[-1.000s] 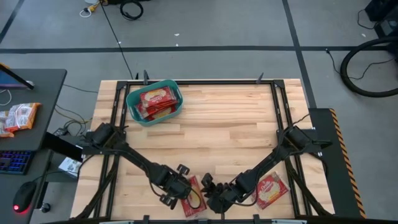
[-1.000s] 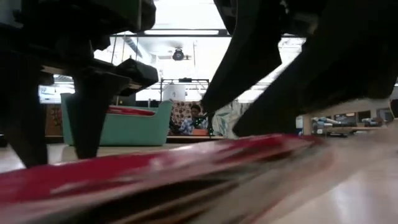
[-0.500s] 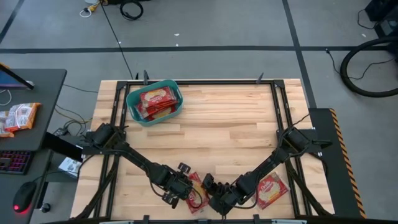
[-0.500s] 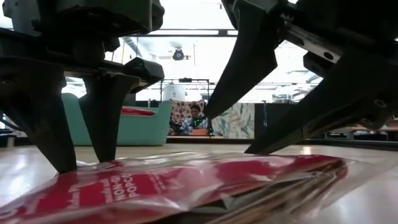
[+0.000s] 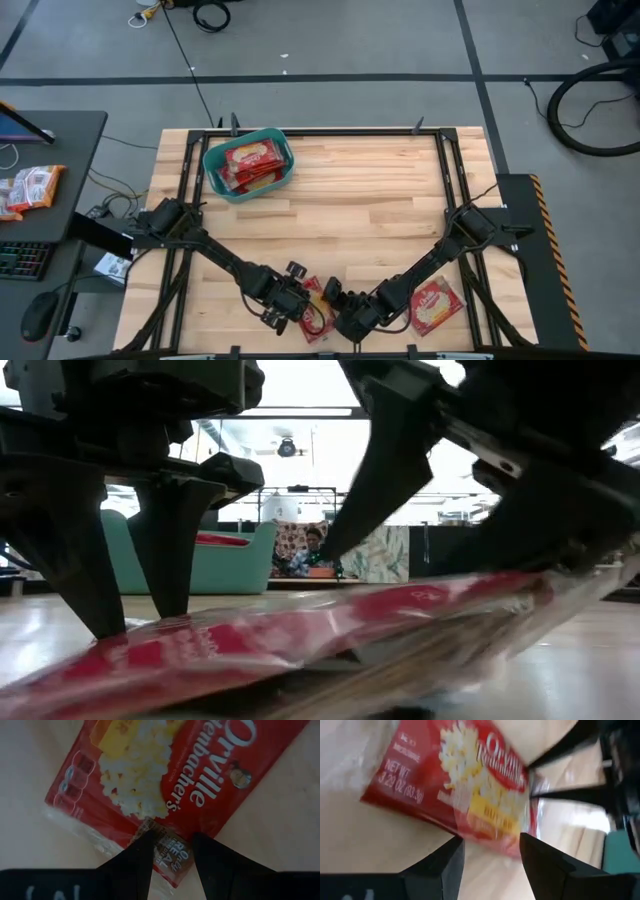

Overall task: Sort popcorn bags into baskets
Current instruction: Put the left popcorn bag into the bin

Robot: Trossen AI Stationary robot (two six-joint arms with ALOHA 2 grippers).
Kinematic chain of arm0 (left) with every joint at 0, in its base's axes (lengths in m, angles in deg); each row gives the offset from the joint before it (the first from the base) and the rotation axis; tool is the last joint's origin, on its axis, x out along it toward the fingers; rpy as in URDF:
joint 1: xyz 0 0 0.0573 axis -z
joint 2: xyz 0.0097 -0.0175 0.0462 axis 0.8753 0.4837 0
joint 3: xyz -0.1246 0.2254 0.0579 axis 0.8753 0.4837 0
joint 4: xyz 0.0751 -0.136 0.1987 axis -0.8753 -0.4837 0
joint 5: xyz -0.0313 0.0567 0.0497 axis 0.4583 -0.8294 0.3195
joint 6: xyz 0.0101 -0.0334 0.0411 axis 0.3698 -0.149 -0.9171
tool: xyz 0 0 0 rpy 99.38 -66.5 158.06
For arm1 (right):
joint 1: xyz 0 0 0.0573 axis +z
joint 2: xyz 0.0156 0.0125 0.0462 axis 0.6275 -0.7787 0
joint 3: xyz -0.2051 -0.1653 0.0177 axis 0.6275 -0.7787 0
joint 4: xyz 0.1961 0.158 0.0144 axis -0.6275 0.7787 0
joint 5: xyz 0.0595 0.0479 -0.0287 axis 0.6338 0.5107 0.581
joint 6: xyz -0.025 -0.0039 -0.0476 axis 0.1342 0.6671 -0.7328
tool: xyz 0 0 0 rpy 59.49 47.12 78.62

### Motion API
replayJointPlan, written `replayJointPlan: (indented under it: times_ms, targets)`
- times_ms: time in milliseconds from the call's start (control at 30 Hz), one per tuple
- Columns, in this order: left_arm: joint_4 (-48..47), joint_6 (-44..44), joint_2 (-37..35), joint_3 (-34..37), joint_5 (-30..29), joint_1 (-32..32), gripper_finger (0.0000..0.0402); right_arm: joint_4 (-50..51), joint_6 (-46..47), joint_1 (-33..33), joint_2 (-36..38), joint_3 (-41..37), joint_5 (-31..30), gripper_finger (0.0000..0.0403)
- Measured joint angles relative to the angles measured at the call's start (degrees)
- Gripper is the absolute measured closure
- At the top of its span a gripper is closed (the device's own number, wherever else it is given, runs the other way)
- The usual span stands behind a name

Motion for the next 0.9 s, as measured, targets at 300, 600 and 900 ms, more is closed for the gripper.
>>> replayJointPlan:
  times_ms: [300,600,900]
  targets:
    - [2.94,-0.13,0.17,0.09,-7.14,-0.11,0.026,-9.54,-2.83,-0.77,0.07,0.0,4.11,0.0215]
    - [3.92,0.04,0.28,0.2,-9.43,-0.13,0.026,-9.18,-1.73,-1.94,0.07,0.0,8.38,0.0308]
    - [1.13,-1.11,-4.3,0.19,-13.15,0.93,0.026,-3.38,8.42,-1.81,2.23,0.0,2.47,0.0375]
